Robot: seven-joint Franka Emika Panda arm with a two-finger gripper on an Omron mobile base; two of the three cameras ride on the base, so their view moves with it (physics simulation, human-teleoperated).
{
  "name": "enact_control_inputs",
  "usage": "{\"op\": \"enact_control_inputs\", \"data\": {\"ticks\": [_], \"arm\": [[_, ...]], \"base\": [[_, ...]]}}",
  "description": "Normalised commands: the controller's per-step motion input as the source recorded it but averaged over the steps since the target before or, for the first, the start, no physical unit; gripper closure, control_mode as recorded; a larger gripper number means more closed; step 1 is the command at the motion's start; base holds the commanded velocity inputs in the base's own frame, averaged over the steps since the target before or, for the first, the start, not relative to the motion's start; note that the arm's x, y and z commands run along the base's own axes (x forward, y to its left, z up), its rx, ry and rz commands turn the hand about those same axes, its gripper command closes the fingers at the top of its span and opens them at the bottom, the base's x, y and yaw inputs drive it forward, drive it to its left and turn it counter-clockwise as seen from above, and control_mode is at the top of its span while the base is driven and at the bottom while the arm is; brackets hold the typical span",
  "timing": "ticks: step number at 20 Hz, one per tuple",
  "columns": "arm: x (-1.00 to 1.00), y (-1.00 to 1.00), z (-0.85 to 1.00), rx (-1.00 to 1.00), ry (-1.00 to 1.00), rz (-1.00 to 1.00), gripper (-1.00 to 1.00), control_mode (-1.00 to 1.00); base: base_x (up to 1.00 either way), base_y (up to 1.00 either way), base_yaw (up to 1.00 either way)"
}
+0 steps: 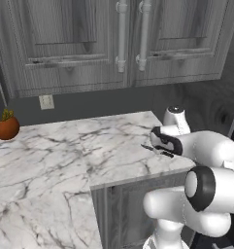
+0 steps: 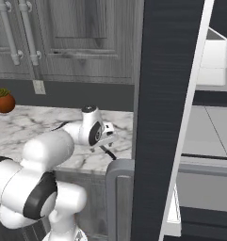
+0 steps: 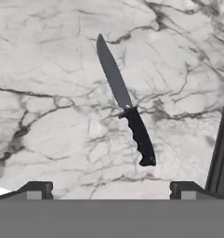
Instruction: Retrieve the butter from the fridge and place it on a plate on the dining table. Then retrieve the butter knife by the fridge and place it near the plate.
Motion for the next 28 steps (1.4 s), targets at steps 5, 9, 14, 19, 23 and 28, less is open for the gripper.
{"op": "enact_control_inputs", "data": {"ticks": [5, 9, 14, 19, 23, 28], "arm": [[0.21, -0.07, -0.34, 0.0, 0.04, 0.04, -1.0, -1.0], [0.23, -0.11, -0.32, 0.0, 0.0, 0.07, -1.0, -1.0], [0.18, -0.2, -0.42, 0.0, 0.03, 0.04, -1.0, -1.0], [0.23, -0.02, -0.24, 0.0, 0.0, 0.07, -1.0, -1.0], [0.31, 0.0, -0.17, 0.0, 0.0, 0.1, -1.0, -1.0], [0.12, 0.0, -0.27, 0.0, 0.0, 0.07, -1.0, -1.0]], "base": [[0.0, 0.0, 0.0], [0.0, 0.0, 0.0], [0.0, 0.0, 0.0], [0.0, 0.0, 0.0], [0.0, 0.0, 0.0], [0.0, 0.0, 0.0]]}}
